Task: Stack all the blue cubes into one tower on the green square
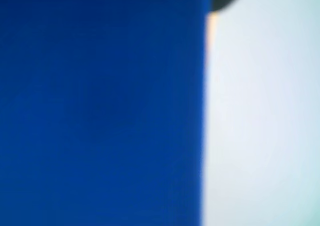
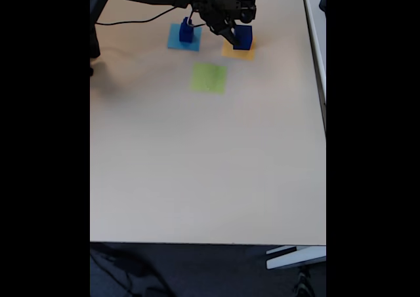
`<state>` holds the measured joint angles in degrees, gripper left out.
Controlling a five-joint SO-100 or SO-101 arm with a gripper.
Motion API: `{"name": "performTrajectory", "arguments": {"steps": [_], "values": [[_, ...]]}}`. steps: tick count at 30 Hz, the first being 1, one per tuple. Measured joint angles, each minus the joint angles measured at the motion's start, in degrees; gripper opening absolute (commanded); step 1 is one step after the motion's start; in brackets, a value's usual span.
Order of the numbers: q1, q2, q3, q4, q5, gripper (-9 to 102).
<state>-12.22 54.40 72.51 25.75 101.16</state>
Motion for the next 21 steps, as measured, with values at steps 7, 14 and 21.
{"name": "performTrajectory", "arguments": {"steps": [7, 14, 21], "values": [[0.0, 0.0, 0.0, 0.0, 0.0, 13], [0.0, 0.0, 0.0, 0.4, -0.8, 10], [2.5, 3.1, 1.5, 1.8, -6.4, 11]]}}
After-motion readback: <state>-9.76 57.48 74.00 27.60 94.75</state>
